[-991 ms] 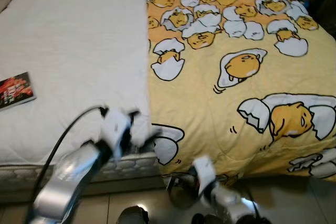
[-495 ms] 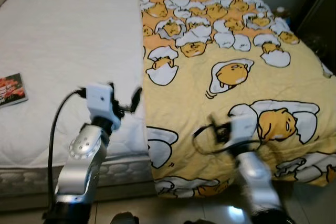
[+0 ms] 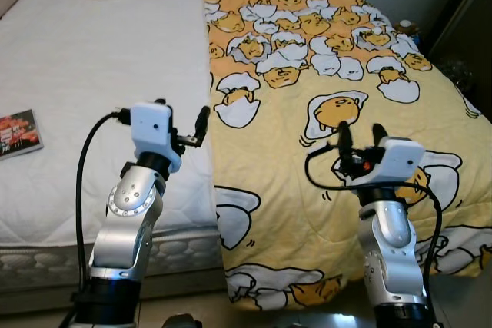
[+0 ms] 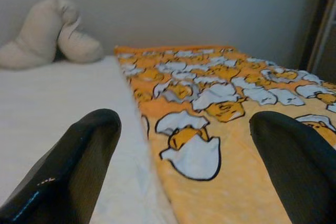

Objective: Clean up the room

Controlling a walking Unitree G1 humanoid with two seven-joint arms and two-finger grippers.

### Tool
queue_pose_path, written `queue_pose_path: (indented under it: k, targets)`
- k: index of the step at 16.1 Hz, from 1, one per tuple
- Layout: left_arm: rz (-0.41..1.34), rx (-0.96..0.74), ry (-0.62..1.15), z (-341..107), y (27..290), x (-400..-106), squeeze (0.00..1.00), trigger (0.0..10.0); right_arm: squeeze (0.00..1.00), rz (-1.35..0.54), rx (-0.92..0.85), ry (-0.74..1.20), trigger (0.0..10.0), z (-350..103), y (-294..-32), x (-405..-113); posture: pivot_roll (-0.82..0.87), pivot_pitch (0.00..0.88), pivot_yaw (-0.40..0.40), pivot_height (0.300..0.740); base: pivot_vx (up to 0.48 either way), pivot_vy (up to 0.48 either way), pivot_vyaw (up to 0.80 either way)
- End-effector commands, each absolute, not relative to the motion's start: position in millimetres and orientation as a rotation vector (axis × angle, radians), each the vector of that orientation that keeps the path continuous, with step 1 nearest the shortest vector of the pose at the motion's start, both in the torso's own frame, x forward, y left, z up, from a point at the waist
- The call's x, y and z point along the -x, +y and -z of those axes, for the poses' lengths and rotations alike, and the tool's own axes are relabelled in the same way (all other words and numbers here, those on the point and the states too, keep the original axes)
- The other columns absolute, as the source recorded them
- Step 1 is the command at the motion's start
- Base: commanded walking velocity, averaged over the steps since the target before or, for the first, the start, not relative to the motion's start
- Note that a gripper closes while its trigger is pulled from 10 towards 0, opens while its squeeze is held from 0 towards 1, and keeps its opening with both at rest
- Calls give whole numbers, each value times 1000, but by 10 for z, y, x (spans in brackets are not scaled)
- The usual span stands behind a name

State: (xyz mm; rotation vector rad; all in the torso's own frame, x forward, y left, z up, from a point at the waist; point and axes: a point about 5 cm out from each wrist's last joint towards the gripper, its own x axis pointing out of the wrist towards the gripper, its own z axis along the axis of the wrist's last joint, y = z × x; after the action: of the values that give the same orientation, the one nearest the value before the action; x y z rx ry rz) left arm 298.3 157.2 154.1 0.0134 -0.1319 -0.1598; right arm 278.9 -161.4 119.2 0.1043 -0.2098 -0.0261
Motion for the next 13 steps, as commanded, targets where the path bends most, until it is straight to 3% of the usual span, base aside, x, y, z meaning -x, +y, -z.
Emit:
queue_pose_path:
  k: [1,8,13]
  targets:
    - [132,-2,-96,-1464,1603,-2973,0,10000,0,24,-122,-189,10000,-1187,-1577,-2821,65,0,-28,740,0,0,0]
    - [88,-30,-82,-1377,1602,-2913,0,10000,0,-87,-97,-84,10000,-1081,-1392,-2890,88,0,-59,740,0,480,0]
    - [-54,-38,-22,-1265,1814,-2895,0,10000,0,-77,-116,7,10000,-933,-1443,-2881,90,0,-58,740,0,480,0]
